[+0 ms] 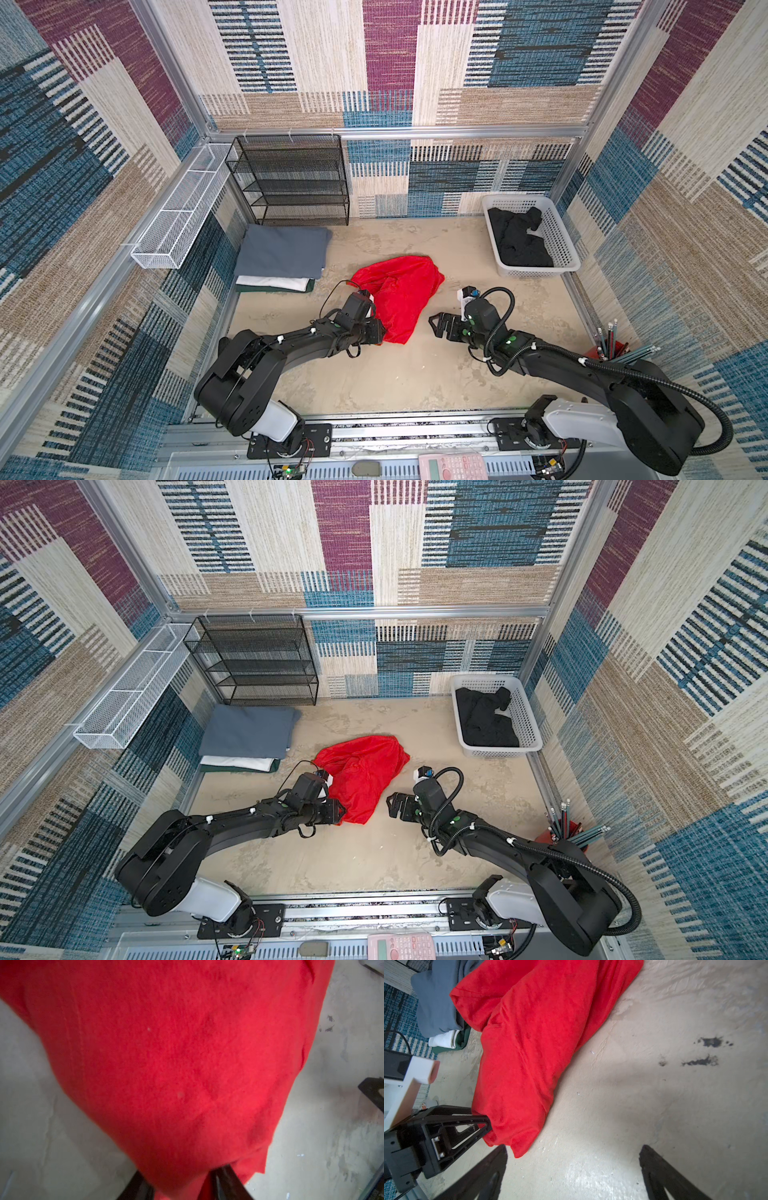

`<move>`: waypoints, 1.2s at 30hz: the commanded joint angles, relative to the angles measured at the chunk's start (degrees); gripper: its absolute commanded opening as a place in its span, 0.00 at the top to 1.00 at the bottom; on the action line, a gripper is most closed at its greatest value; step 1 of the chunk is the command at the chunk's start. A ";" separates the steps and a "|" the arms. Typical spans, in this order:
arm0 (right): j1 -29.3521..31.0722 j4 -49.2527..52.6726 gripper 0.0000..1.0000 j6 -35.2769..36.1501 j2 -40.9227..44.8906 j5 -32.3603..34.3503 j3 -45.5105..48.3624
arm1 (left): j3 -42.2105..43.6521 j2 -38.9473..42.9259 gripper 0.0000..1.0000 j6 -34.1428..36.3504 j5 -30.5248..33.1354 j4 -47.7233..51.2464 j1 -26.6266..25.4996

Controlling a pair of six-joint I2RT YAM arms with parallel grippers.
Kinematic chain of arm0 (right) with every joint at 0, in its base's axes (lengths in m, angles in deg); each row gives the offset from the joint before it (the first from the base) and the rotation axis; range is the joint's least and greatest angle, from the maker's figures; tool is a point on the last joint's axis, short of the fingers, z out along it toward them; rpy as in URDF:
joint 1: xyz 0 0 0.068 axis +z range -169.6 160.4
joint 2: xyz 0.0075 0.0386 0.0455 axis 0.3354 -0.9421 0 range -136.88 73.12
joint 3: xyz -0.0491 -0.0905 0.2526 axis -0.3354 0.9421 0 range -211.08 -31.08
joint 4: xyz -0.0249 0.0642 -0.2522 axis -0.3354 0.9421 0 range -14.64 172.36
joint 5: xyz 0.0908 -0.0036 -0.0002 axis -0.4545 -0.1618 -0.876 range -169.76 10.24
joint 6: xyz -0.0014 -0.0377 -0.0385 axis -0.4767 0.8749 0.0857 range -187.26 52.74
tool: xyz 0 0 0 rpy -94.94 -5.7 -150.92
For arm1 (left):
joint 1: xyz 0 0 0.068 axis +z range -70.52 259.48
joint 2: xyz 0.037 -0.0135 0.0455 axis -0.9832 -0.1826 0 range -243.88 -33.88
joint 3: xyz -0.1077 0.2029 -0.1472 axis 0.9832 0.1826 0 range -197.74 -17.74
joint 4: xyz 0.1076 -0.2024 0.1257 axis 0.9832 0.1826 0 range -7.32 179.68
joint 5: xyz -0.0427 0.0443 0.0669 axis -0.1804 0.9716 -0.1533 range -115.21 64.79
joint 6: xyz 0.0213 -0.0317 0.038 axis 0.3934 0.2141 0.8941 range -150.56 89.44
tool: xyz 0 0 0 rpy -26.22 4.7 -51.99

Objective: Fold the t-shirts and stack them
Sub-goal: 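Grasp the red t-shirt's near edge with both grippers, then lift the red t-shirt with both grippers and stretch it apart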

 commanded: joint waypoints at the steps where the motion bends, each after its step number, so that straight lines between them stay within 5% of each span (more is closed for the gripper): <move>1: -0.01 -0.38 0.00 -1.59 0.17 0.93 0.08 | 0.29 1.08 0.65 -0.32 -1.36 0.97 -0.06; 3: 0.05 -0.72 0.00 -2.11 0.32 0.70 0.41 | 0.56 2.28 0.78 -1.05 -1.79 0.89 -0.02; 13: -0.06 -0.22 0.00 -3.21 -2.17 0.25 -0.42 | -1.11 13.26 1.00 -3.31 -3.44 6.11 -0.06; 21: -0.04 -1.97 0.00 -2.96 -3.95 -0.21 -0.84 | -12.86 21.09 1.00 1.82 1.42 15.09 -0.06; 36: -0.04 -5.14 0.00 1.00 -4.87 -1.28 -3.11 | -38.43 13.23 1.00 7.21 2.02 18.70 -0.06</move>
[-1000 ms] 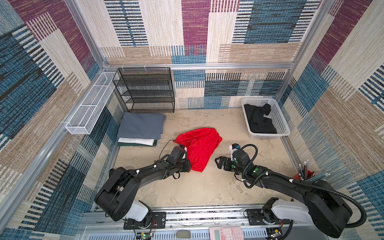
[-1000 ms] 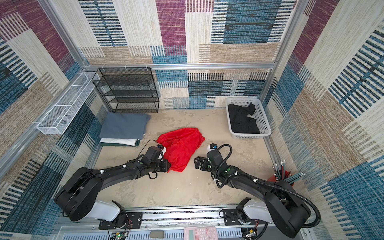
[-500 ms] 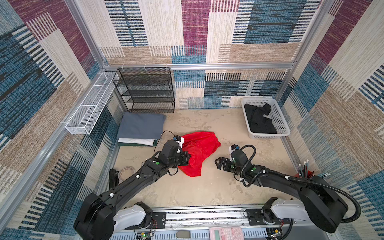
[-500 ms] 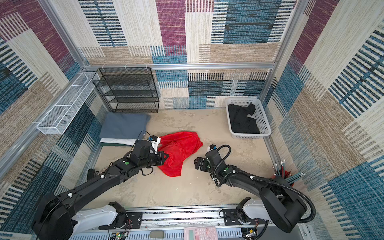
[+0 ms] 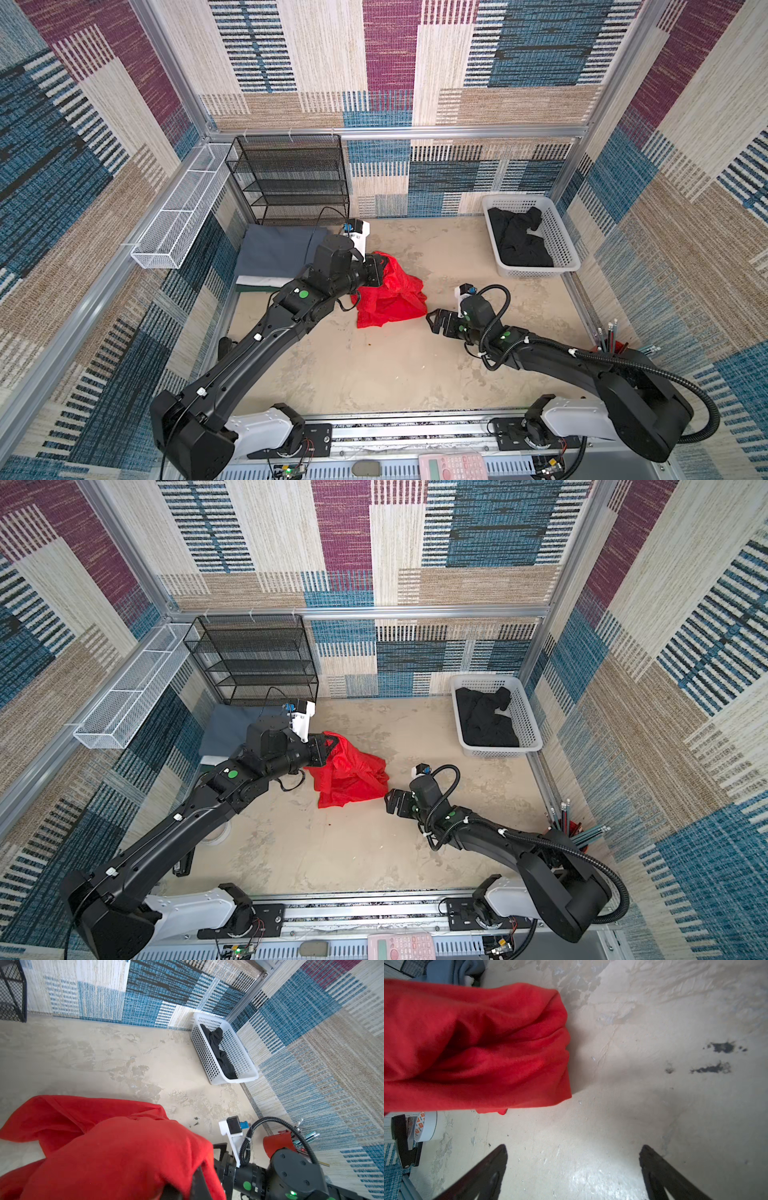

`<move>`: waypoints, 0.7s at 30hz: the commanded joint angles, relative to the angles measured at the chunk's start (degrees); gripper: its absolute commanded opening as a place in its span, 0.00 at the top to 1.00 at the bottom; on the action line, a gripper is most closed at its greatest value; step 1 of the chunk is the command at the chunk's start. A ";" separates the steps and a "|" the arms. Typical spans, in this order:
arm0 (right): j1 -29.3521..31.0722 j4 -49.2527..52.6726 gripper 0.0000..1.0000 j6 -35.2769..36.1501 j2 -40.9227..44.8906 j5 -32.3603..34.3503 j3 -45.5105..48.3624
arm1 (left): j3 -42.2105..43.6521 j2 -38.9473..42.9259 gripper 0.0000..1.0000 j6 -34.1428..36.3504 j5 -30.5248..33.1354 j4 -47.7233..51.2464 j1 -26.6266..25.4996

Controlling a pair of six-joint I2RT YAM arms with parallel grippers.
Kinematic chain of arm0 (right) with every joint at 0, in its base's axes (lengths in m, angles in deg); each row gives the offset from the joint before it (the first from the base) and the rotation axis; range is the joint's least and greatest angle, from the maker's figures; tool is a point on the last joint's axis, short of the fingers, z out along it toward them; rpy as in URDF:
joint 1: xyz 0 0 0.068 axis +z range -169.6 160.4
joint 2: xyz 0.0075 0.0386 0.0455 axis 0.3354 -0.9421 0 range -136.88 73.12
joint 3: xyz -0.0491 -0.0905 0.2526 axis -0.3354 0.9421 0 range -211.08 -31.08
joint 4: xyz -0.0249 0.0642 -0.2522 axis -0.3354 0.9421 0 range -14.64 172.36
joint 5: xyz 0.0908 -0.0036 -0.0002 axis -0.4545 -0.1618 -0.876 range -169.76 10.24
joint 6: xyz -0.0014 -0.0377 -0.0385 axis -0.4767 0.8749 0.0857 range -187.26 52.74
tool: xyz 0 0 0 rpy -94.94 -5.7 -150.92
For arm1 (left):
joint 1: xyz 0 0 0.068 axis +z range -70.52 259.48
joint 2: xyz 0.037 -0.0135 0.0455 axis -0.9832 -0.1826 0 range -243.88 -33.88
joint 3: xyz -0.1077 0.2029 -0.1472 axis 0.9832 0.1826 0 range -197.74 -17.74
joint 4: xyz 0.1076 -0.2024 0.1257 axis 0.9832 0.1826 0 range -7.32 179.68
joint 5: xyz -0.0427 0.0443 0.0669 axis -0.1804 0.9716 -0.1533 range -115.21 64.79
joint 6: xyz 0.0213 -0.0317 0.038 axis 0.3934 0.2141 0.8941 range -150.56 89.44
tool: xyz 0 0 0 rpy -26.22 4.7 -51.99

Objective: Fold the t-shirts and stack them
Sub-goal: 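Lift the red t-shirt with both grippers and stretch it apart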

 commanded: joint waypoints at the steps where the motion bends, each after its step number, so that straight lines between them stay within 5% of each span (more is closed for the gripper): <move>1: 0.06 -3.73 0.00 2.01 -0.91 -1.57 -0.96 | -5.30 -1.89 1.00 3.19 0.37 0.62 -0.06; 16: 0.08 -15.08 0.12 9.11 -15.88 -6.64 -10.71 | -25.01 -10.22 1.00 7.14 0.73 7.61 -0.19; 18: 0.07 -16.55 0.19 9.39 -19.38 -5.23 -12.92 | -26.74 -10.66 1.00 8.13 1.91 9.11 -0.22; 21: 0.05 -17.11 0.53 11.28 -23.24 -4.34 -16.28 | -28.06 -10.41 1.00 9.84 4.42 10.36 -0.14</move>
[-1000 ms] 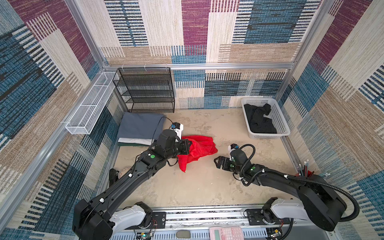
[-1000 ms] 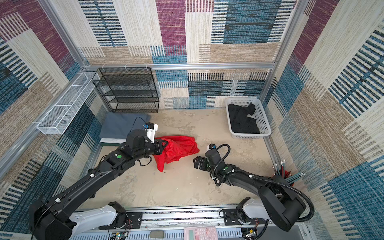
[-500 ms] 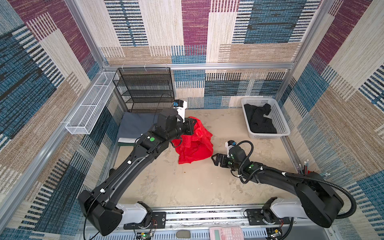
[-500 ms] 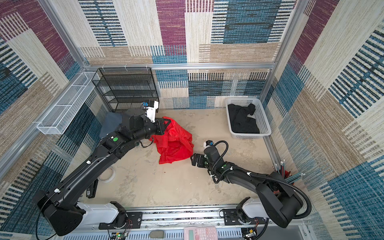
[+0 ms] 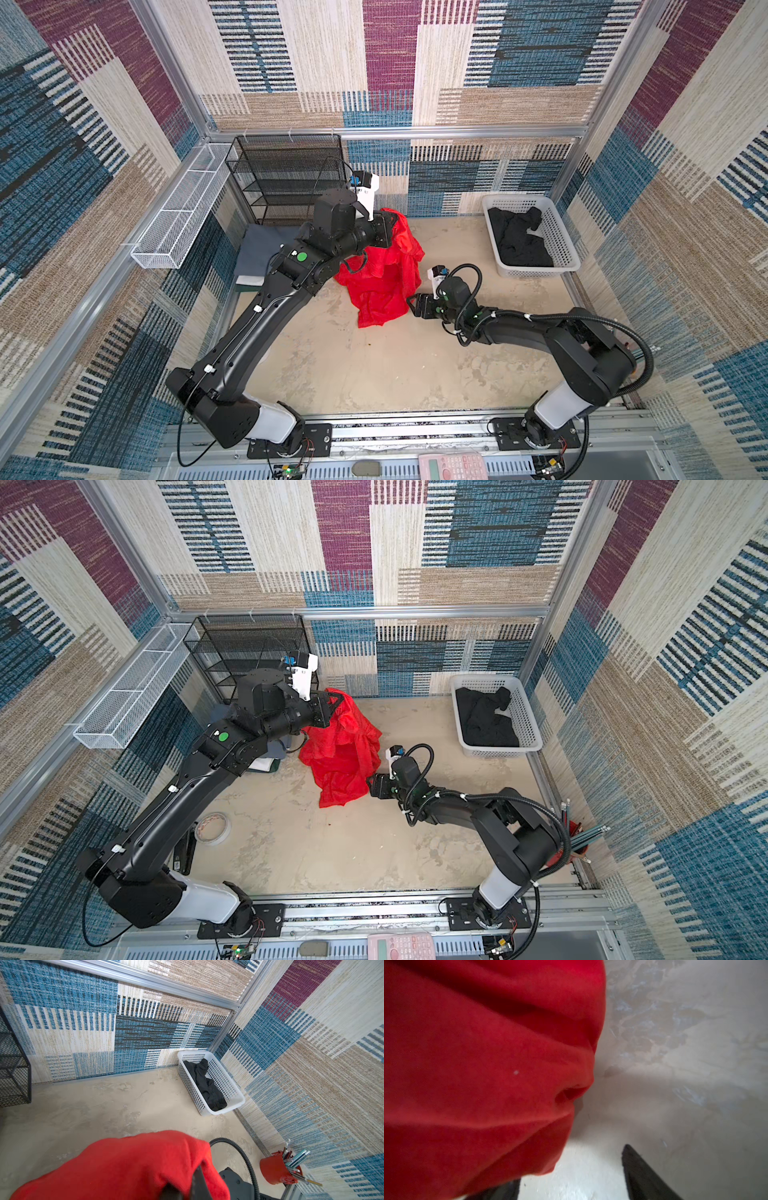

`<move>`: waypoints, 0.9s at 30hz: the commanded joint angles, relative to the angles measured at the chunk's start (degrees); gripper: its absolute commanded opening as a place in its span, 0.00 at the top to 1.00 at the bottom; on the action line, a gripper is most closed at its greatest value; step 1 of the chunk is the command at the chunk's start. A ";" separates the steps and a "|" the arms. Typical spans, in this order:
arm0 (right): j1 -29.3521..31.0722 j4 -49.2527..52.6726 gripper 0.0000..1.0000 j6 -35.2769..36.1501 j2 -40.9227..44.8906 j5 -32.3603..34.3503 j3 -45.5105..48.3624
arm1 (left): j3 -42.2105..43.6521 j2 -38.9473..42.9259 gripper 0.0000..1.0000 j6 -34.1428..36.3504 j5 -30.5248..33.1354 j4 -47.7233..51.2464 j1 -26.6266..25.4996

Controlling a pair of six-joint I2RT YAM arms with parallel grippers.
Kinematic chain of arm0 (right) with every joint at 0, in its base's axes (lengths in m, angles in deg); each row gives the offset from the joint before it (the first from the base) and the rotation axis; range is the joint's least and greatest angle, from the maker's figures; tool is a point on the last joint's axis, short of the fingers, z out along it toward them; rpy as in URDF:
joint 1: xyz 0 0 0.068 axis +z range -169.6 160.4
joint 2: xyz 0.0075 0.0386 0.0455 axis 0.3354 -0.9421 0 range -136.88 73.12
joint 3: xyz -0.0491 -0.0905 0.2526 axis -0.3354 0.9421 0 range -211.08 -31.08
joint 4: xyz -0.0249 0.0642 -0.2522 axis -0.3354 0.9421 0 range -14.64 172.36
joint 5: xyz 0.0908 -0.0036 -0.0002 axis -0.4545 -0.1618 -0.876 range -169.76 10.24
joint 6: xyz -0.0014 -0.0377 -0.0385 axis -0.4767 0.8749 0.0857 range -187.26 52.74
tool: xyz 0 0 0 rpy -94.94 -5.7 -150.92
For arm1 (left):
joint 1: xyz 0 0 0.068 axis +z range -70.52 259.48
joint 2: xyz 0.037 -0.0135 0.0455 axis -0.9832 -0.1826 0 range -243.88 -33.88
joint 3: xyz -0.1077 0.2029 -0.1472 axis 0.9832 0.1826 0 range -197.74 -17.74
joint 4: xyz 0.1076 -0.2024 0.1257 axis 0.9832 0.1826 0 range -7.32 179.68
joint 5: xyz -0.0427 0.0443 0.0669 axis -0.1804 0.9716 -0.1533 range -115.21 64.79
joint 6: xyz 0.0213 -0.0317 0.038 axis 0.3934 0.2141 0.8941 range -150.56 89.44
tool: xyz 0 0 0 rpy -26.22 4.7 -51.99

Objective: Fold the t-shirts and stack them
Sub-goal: 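Lift the red t-shirt with both grippers and stretch it apart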

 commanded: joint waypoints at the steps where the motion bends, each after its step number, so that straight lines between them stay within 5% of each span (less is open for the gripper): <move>1: 0.07 -3.29 0.62 2.76 -2.71 1.21 -3.12 | -2.58 0.25 1.00 4.11 4.26 1.73 0.14; 4: 0.07 -1.61 0.84 4.60 -2.06 4.06 -4.61 | -3.65 1.34 1.00 5.75 7.61 2.34 0.41; 8: -0.01 -1.31 1.00 8.13 1.10 8.56 -5.41 | -3.77 2.18 1.00 6.23 7.38 2.17 1.42; 14: -1.86 6.93 1.00 12.27 3.27 17.52 -12.86 | -5.04 1.02 1.00 5.67 3.57 3.82 4.30; 23: -12.12 20.21 1.00 19.69 5.38 22.25 -29.51 | -15.24 -7.37 1.00 1.27 -5.77 5.07 13.36; 27: -12.45 23.44 1.00 25.10 6.55 25.88 -35.07 | -18.60 -8.09 1.00 2.26 -5.09 7.58 14.13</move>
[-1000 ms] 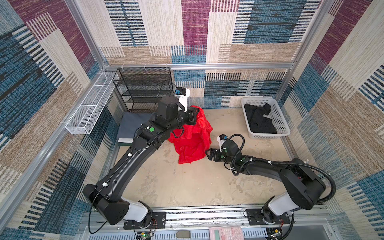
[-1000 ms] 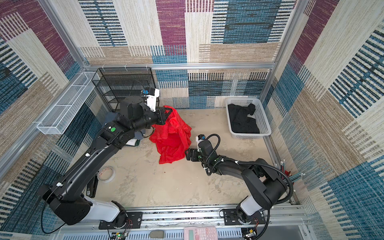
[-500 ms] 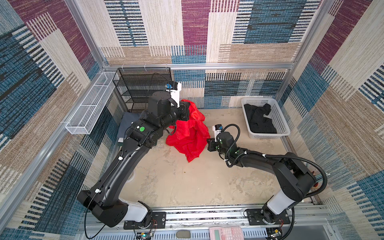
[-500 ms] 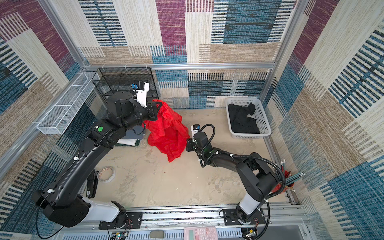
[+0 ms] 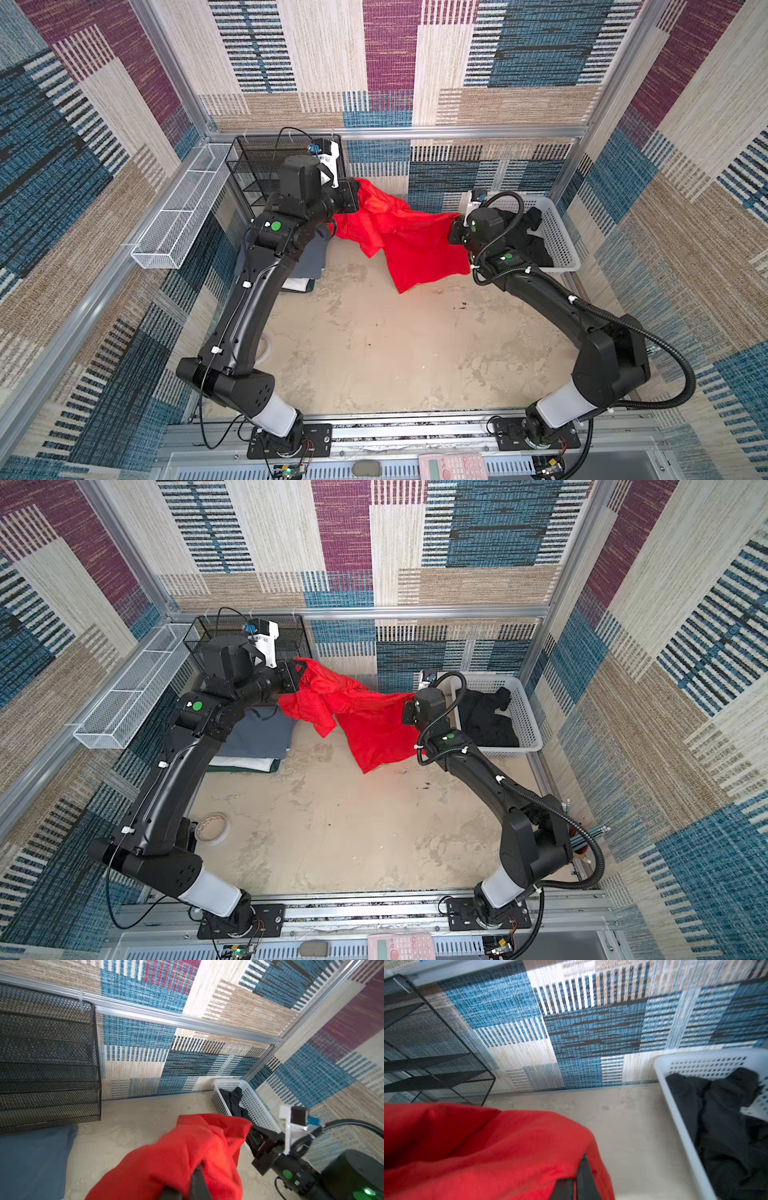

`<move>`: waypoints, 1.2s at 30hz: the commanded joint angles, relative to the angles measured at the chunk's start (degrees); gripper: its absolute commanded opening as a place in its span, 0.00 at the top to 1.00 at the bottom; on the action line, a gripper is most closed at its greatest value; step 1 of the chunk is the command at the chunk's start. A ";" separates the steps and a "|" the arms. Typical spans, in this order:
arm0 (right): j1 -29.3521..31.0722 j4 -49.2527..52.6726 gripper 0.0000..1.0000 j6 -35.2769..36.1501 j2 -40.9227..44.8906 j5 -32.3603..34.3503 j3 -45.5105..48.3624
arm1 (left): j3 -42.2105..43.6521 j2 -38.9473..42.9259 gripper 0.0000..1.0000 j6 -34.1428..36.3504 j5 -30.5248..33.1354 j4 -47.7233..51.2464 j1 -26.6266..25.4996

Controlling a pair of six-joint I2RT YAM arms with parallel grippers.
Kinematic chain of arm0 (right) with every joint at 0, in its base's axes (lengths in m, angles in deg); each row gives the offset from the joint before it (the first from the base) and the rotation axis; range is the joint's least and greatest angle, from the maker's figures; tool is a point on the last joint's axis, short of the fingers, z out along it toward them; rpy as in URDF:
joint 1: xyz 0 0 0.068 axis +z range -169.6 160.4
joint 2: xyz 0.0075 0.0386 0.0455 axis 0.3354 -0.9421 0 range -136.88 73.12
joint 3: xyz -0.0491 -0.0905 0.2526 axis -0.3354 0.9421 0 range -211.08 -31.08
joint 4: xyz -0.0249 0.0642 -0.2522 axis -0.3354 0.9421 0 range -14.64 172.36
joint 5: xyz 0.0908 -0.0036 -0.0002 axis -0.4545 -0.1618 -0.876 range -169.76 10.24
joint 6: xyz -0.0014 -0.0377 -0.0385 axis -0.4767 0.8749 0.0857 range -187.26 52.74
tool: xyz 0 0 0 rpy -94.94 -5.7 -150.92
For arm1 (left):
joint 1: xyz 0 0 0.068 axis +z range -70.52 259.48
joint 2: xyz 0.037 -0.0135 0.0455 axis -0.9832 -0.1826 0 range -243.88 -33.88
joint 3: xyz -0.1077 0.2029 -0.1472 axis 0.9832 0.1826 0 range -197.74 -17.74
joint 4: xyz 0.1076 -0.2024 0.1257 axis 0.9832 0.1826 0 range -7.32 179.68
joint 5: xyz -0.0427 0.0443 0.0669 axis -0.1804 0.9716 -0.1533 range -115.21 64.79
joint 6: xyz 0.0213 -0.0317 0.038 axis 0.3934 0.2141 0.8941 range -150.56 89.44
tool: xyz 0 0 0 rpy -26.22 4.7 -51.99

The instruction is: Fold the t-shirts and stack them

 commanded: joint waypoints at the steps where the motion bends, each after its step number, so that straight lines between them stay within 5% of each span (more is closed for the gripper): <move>1: -0.06 4.63 1.00 6.06 1.96 3.28 -3.13 | -0.17 1.45 1.00 -0.45 -2.56 0.39 0.14; 9: 1.33 10.65 1.00 1.28 18.11 3.94 7.78 | 36.02 23.91 1.00 -10.87 -6.33 -13.53 -1.00; 15: 6.27 24.41 1.00 -5.69 29.56 1.24 8.99 | 52.49 45.30 1.00 -13.37 1.42 -5.50 -9.50; 21: 10.92 31.15 1.00 -10.64 29.45 -5.79 5.21 | 64.42 58.08 1.00 -21.09 4.45 0.02 -13.76; 24: 10.93 29.36 1.00 -9.94 26.65 -6.80 6.60 | 67.09 57.86 0.76 -21.42 6.57 1.92 -13.77; 27: 10.93 27.75 1.00 -8.45 21.80 -4.83 7.28 | 66.94 54.75 0.38 -19.67 9.10 1.69 -13.74; 32: 10.32 24.18 1.00 -6.19 11.44 -1.41 5.74 | 65.43 48.07 0.11 -15.87 10.07 -1.66 -13.11; 36: 8.45 19.92 1.00 -5.28 3.89 -4.59 3.83 | 64.51 43.49 0.08 -13.25 10.40 -2.83 -12.19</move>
